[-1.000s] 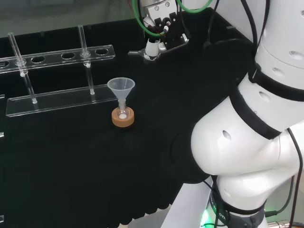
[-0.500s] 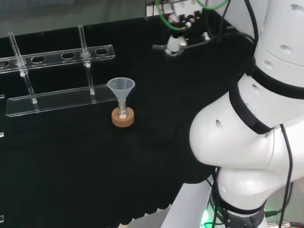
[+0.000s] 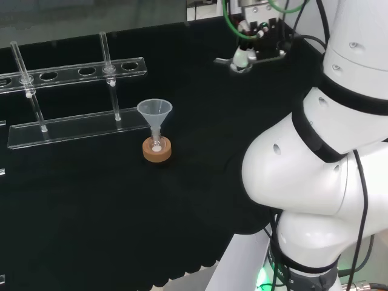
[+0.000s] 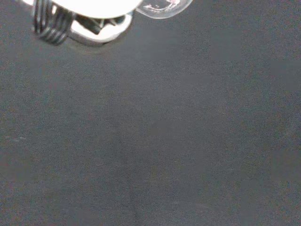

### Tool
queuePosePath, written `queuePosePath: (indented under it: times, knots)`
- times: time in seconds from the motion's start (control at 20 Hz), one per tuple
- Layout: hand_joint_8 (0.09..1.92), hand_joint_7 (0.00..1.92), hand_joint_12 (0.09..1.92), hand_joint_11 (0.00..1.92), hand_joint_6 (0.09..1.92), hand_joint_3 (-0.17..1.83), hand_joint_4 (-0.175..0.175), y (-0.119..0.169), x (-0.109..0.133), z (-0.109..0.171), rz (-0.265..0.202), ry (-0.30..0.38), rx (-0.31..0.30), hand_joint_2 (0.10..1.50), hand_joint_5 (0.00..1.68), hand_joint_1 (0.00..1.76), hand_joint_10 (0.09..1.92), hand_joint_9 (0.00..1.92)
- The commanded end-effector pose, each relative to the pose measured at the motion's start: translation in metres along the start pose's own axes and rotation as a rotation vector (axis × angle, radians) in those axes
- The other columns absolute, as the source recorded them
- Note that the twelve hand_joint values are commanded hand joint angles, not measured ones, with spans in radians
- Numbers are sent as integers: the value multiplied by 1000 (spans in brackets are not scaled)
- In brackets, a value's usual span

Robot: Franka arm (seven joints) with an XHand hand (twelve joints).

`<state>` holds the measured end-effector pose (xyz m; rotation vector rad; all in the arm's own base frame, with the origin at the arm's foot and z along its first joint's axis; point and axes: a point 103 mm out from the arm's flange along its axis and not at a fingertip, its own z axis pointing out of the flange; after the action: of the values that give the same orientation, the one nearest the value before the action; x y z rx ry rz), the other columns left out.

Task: Put the weighing funnel back on the table.

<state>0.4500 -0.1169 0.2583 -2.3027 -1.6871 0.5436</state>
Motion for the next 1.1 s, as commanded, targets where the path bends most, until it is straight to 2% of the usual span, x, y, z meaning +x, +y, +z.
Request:
queuePosePath:
  times: [0.05,0.55,1.1]
  knots:
    - [662,528,1065,743,872,697,175,37,83,21,-197,-74,6,678,1170,1100,328,934]
    - [663,529,1066,743,874,697,175,53,94,41,-219,-103,13,678,1169,1100,329,934]
    - [664,529,1066,743,875,697,175,82,110,65,-239,-145,47,678,1168,1100,329,934]
